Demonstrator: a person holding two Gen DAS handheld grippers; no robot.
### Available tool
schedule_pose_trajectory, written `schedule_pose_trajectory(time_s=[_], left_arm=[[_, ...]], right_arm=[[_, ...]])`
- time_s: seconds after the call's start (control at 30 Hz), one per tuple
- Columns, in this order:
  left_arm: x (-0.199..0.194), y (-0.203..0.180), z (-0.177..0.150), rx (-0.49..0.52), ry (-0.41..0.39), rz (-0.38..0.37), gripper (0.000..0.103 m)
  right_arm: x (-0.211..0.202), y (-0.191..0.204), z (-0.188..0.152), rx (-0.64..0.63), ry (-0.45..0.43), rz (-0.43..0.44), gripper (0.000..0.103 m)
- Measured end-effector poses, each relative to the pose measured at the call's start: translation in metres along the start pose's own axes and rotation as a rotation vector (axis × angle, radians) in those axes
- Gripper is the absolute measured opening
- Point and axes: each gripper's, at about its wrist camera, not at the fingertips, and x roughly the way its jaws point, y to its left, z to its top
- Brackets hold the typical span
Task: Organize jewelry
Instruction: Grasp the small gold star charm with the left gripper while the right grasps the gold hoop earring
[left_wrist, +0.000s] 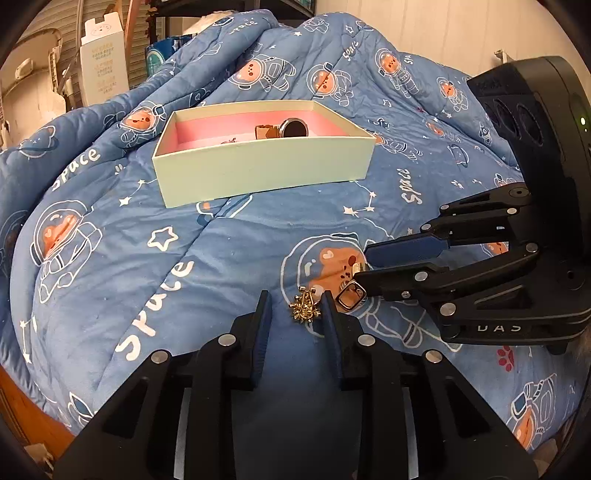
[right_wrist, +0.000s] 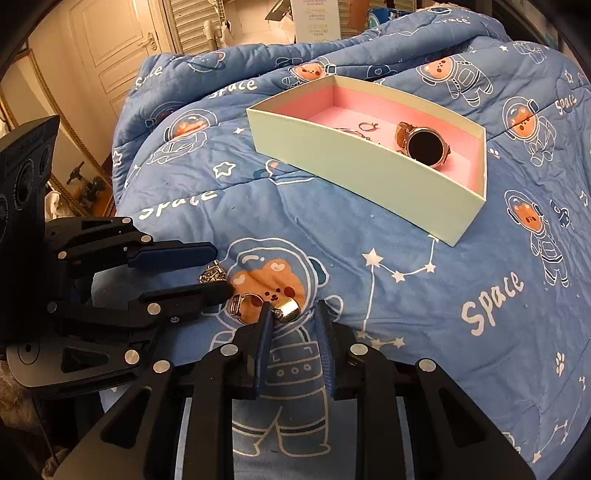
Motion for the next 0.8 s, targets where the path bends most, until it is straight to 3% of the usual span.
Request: schedule_pose_trajectory(time_s=[0.2,0.8], left_arm=[[0.001,0.001,0.001,-0.016,-0.001,-0.004,0.018],[-0.009,0.014,-0.002,-0.131,-0.011,-0.041,0.018]], right_arm=[[0.002,0.001,0.004,0.006,-0.003,-0.005,0.014],[-0.004,-0.004,-0.002,0.059,-0.018,0.005,0.014]])
